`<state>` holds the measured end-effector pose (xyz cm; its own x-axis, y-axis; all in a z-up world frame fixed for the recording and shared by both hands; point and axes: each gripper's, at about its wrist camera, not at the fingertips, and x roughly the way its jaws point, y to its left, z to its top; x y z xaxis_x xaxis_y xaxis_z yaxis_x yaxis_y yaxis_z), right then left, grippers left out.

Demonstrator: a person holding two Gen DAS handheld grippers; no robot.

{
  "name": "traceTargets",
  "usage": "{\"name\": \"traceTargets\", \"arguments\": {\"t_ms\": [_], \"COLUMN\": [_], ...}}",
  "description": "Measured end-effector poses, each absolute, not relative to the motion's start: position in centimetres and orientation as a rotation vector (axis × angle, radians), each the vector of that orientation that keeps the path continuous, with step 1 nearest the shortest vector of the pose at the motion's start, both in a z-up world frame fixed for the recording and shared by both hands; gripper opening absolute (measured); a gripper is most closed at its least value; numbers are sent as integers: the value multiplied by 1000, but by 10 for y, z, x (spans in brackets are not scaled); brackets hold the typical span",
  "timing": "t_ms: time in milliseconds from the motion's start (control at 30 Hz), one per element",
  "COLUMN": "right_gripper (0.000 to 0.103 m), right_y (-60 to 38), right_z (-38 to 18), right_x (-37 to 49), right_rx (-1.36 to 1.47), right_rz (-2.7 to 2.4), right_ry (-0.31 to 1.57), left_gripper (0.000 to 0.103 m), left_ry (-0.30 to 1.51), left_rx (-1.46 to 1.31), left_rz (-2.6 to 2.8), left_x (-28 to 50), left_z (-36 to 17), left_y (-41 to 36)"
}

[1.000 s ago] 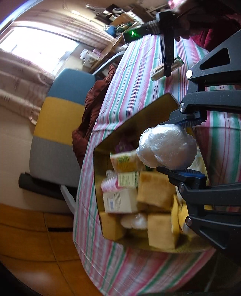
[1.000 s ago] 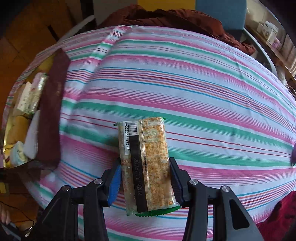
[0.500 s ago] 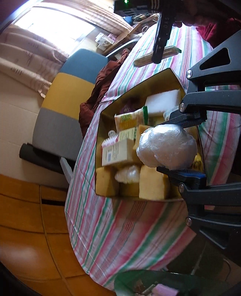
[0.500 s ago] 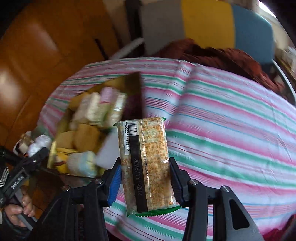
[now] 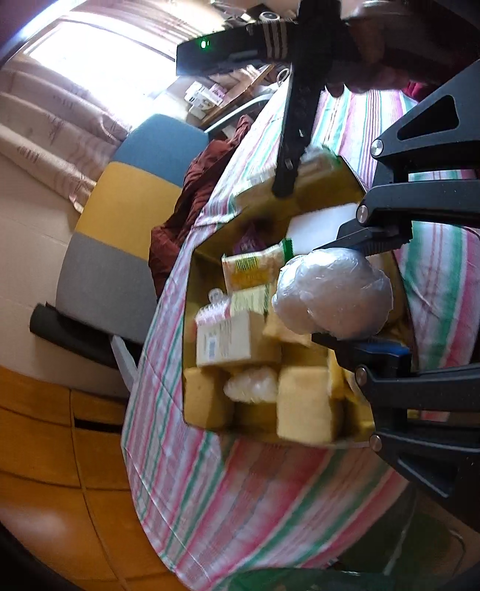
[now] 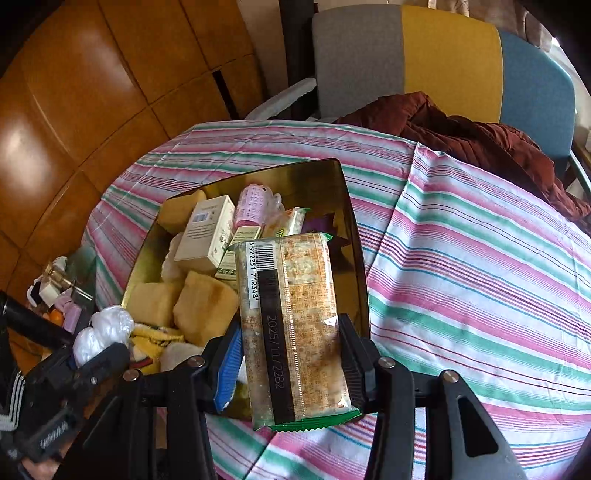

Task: Organize objects
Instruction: 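Lower the cracker package and plastic-wrapped ball into the tray and open both grippers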

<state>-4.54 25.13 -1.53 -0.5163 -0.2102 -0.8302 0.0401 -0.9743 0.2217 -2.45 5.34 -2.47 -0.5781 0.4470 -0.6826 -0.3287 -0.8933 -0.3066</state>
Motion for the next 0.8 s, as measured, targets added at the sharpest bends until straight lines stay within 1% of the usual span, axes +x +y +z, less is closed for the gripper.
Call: {"name": "traceTargets", "arguments": {"t_ms": [333,433,633,667,800], "right_gripper": [48,49,51,51,51], "right_y": [250,252,261,263,269], "right_z": [-35,-39,-35,-35,-36], "right_x": [-53,-54,-46,-45,-38], "right_rx": [1517,1528,1483,1486,1489], "right_rz": [-2581,-2619,-2666,-2664,-2673], "right_ry": [-244,-217,-232,-239,-266], "left_gripper": [37,37,37,37,37], "left_ry": [-200,-206,-236,-244,-373], "left_rx": [-1129,-1131,-1148,-1157,-1205], "left_rz": [2427,2410,2364,2360,2315], "left_x": [-44,-52,-66,-69,-83], "left_z": [-28,-29,-35,-37,-42], "left_y": [75,82,103,105,107]}}
